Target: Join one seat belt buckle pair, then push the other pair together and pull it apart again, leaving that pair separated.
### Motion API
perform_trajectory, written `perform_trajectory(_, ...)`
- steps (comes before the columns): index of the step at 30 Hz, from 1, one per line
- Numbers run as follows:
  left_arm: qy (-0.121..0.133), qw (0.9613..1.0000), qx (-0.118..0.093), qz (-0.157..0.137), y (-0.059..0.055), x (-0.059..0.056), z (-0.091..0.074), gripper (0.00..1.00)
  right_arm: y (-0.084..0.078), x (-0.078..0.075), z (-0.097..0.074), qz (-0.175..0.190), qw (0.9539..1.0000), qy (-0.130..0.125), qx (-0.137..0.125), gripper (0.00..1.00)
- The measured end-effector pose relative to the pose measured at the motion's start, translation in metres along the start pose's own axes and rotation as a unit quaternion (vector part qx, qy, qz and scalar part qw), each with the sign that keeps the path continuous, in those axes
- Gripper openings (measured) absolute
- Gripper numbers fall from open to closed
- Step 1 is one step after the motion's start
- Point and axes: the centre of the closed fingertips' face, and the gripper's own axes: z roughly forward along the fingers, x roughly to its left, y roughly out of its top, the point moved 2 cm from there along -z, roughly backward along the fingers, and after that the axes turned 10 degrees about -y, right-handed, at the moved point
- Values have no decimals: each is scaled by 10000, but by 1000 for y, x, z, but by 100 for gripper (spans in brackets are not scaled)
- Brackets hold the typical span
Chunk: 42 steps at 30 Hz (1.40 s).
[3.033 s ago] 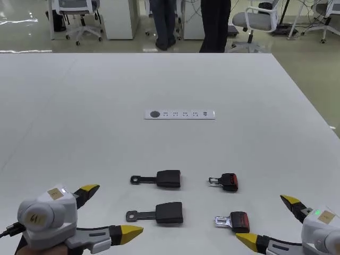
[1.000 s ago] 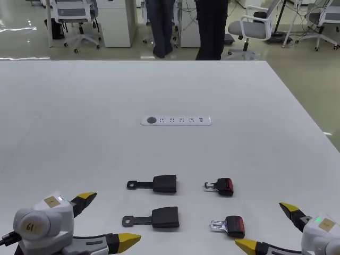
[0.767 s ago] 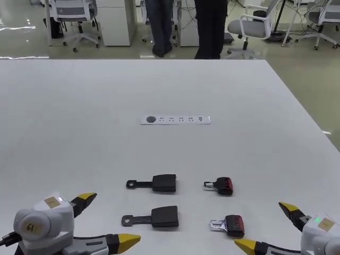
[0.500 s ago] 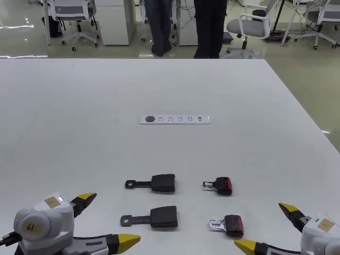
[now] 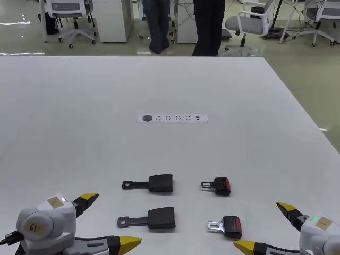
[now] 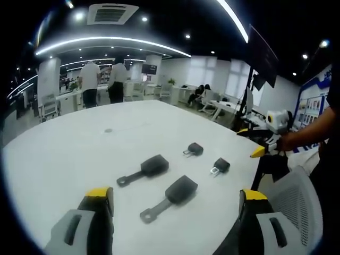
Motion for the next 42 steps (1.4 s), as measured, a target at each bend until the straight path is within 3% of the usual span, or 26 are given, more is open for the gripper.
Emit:
perform_trajectory(20,-373,9990,182,154,-1,9,39,98,-4,-2,26,-162,9986,459,208,92)
perform_trajectory(28,-552,9973,403,272,-5,9,62,95,-13,0,38,-311,9964,699,362,90)
perform_trajectory(42,-896,9923,766,392,-18,11,83,89,-22,12,54,-482,9900,1135,687,84)
